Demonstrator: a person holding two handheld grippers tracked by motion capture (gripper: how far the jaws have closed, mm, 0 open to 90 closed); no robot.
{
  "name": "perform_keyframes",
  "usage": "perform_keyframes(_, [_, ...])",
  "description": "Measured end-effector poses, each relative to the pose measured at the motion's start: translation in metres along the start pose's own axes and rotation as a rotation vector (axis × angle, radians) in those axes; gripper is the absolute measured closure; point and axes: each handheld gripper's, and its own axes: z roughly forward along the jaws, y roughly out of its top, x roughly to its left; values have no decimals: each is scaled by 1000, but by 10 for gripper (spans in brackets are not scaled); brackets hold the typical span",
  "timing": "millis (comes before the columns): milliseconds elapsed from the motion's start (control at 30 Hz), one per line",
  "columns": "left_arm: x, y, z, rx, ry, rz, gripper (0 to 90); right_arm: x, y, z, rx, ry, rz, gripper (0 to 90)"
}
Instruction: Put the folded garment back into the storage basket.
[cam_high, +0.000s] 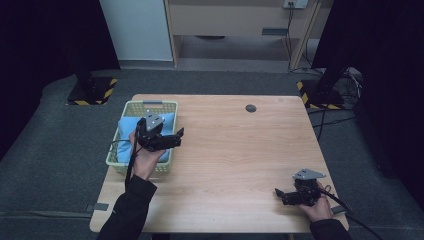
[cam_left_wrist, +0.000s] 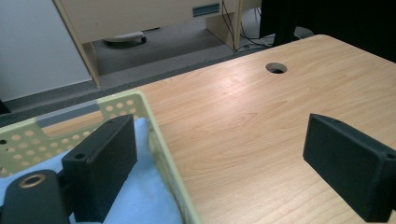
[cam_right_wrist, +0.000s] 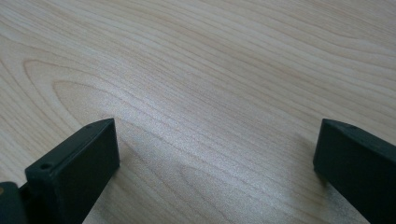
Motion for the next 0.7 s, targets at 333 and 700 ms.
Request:
perform_keyframes(333, [-23,0,4,1,-54,25,80,0,0,0,0,0,0,3])
perform_keyframes(700, [-48,-3,10,16,-108,71,76,0,0,0,0,0,0,3])
